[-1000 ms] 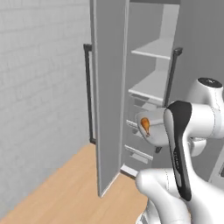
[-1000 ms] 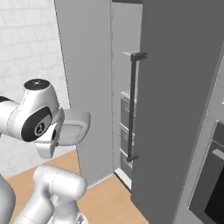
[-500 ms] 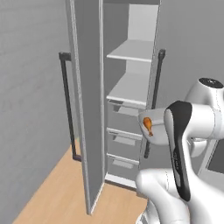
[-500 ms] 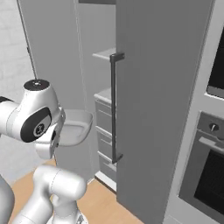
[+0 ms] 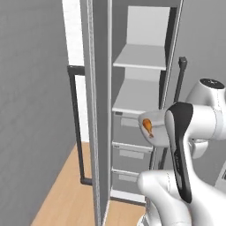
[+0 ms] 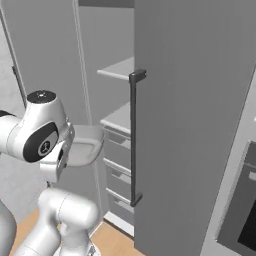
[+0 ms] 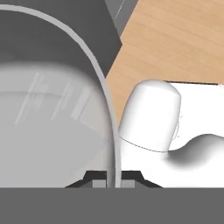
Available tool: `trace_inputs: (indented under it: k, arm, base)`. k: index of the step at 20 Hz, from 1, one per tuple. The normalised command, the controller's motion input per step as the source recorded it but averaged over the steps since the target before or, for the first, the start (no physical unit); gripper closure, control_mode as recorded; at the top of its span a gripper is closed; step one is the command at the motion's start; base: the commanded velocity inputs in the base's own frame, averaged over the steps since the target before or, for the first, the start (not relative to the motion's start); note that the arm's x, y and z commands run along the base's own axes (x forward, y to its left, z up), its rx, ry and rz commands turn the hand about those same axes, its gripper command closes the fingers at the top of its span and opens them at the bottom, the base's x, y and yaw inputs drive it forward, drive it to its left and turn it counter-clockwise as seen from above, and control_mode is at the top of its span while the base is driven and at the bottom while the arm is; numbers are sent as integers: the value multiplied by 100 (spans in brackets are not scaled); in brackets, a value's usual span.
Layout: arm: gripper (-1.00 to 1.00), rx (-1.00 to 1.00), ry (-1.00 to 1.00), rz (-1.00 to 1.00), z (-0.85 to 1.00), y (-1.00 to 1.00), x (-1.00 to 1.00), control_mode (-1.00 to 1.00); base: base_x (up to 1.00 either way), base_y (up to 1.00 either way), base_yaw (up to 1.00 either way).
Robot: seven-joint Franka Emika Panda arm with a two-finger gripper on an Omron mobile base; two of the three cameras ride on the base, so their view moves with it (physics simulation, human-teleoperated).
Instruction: Take the meat container that has the chicken drumstick and place it on the second highest rack of the freezer. Then take the vegetable container that has the carrot and lemon wedge and place it on the highest rack of the freezer.
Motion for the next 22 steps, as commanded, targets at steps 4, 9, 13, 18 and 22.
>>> trace_inputs:
  k: [4, 9, 13, 18, 22]
  arm:
    - [100, 0, 0, 0, 0, 0, 0, 100]
    - [100, 0, 0, 0, 0, 0, 0, 100]
    - [100, 0, 0, 0, 0, 0, 0, 100]
    - [100, 0, 0, 0, 0, 0, 0, 100]
    - [100, 0, 0, 0, 0, 0, 0, 100]
  base:
    - [53, 8, -23]
    - [49, -11, -13]
    - [27, 14, -16]
    - [7, 37, -14]
    - [2, 51, -8]
